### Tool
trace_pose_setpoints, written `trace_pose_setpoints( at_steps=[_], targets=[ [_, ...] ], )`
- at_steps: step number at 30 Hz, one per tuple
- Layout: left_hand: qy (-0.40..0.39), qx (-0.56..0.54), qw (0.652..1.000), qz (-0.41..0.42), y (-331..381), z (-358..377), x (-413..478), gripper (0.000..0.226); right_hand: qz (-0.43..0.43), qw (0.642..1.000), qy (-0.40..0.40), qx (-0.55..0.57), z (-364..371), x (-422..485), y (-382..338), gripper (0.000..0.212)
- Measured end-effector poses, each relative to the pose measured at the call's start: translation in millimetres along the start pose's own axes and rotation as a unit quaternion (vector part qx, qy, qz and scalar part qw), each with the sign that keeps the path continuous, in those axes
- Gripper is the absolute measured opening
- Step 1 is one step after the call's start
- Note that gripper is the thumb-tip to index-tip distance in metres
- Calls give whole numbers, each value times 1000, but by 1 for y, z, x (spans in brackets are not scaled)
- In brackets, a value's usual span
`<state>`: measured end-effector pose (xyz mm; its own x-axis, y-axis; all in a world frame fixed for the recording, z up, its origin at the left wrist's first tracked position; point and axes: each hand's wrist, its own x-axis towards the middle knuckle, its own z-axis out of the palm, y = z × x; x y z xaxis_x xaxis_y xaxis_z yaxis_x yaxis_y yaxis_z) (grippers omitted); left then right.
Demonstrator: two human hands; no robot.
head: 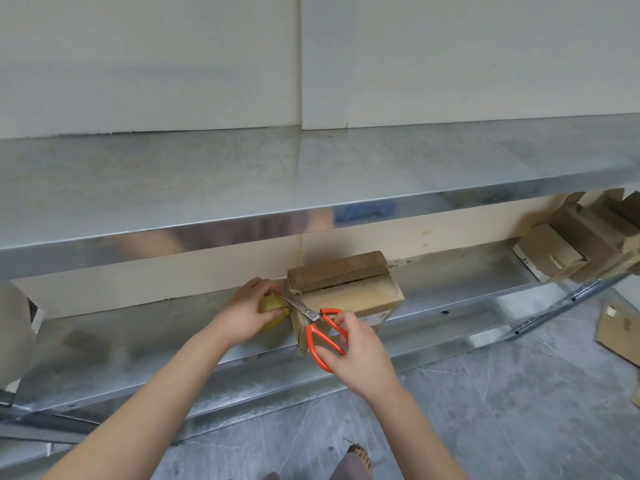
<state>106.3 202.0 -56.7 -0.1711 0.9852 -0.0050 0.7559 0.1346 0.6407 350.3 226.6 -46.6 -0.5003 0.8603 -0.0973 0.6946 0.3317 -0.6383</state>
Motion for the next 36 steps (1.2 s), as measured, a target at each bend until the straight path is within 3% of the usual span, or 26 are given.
trace_pose_setpoints(
  at_steps=[16,25,36],
  targets=[
    [53,-6,992,-113,-15,-14,-27,33,-143,987,-41,-61,-6,39,17,69],
    [28,-12,993,-111,-22,-16,-36,31,-140,987,-51,-67,-12,33,8,69],
    [39,-9,997,-66,4,-31,-28,29,-81,991,57,-89,-34,21,21,52]
  ],
)
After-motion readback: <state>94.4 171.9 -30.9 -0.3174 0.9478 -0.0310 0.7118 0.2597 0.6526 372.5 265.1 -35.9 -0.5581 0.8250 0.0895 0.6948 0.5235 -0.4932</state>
